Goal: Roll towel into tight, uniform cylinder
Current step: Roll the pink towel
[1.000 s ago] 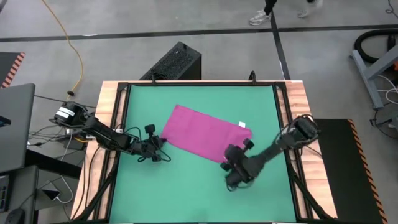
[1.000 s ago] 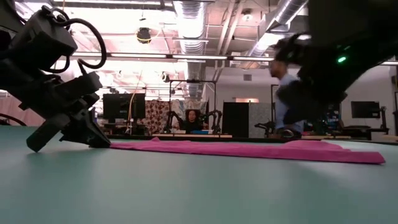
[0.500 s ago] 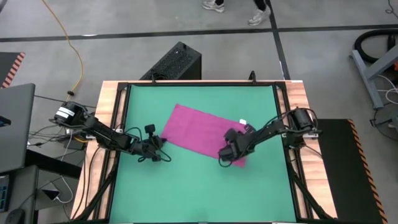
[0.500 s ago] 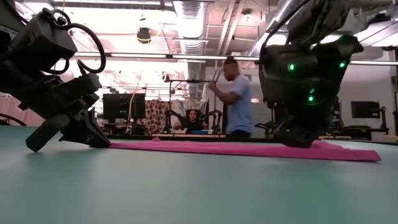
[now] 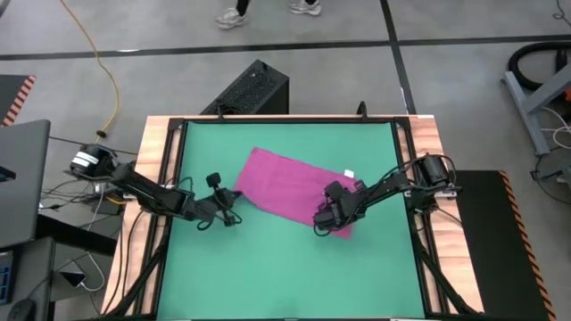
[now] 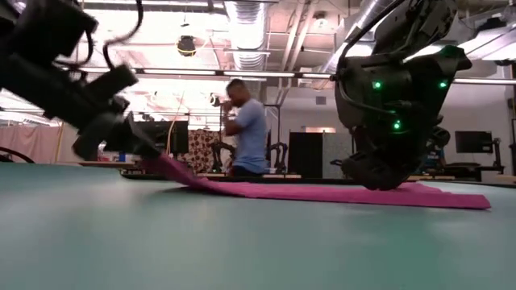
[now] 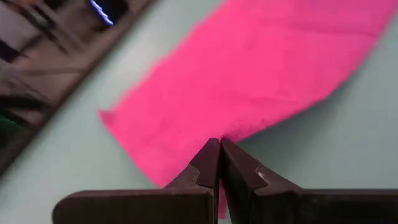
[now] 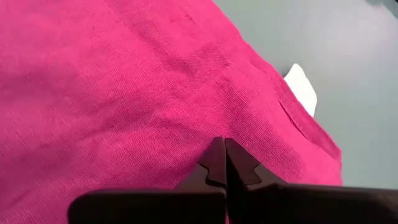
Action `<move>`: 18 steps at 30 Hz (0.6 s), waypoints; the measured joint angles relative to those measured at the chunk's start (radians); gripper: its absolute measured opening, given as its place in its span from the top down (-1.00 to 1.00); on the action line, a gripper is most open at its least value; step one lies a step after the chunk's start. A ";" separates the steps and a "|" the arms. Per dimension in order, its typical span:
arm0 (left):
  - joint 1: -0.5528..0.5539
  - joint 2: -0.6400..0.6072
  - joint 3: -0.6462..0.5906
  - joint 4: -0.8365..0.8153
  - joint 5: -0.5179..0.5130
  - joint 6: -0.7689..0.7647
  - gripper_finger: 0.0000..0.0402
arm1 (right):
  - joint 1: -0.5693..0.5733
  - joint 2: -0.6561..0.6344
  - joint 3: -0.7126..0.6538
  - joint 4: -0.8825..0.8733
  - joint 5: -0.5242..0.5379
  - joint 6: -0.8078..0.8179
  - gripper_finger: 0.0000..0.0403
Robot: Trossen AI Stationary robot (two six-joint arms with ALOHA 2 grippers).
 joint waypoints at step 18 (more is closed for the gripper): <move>0.014 -0.263 0.030 -0.496 0.283 -0.045 1.00 | 0.056 0.001 0.000 0.040 -0.003 0.048 0.95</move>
